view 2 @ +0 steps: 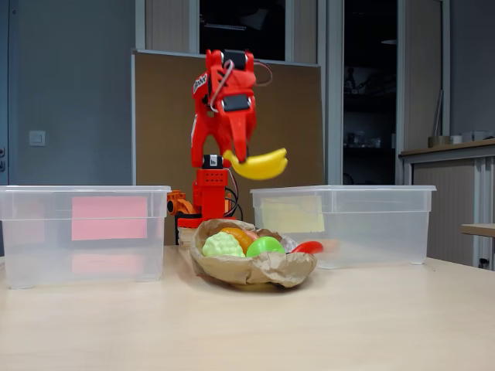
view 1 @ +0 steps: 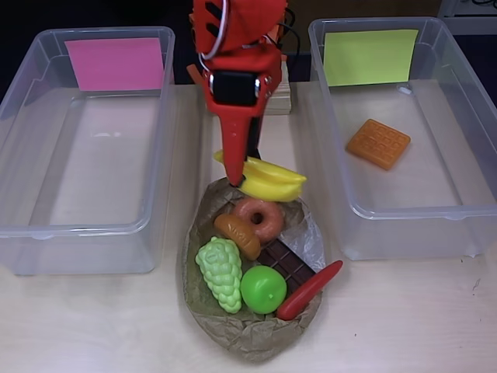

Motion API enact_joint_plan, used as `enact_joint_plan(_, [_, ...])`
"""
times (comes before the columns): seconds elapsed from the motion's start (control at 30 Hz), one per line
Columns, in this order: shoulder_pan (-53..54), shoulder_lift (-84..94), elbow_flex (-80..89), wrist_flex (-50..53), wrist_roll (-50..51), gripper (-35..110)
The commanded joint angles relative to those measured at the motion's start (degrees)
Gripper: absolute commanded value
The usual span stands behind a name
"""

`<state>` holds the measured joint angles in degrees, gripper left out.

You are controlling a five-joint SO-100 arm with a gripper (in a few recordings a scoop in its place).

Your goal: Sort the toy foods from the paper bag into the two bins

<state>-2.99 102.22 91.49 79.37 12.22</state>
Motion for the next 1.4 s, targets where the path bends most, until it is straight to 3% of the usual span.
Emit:
enact_joint_plan(0.0, [5.9,7.7,-3.3,5.2,-4.7,0])
enact_joint_plan(0.23, [32.6,16.6,4.4,12.0,-10.0,4])
enact_joint_plan(0.37, [48.3,16.3,12.7,8.3,-15.2,6])
enact_joint_plan(0.5, [56.2,12.3,16.8,2.5,-19.0,8])
enact_joint_plan(0.73, [58.1,5.2,21.3,-2.8,-21.4,21])
enact_joint_plan(0.97, [56.0,4.8,24.3,-6.8,-23.3,25])
enact_joint_plan(1.2, [47.4,14.6,20.1,-1.8,-23.3,21])
enact_joint_plan(1.37, [35.6,17.4,14.3,2.5,-16.5,23])
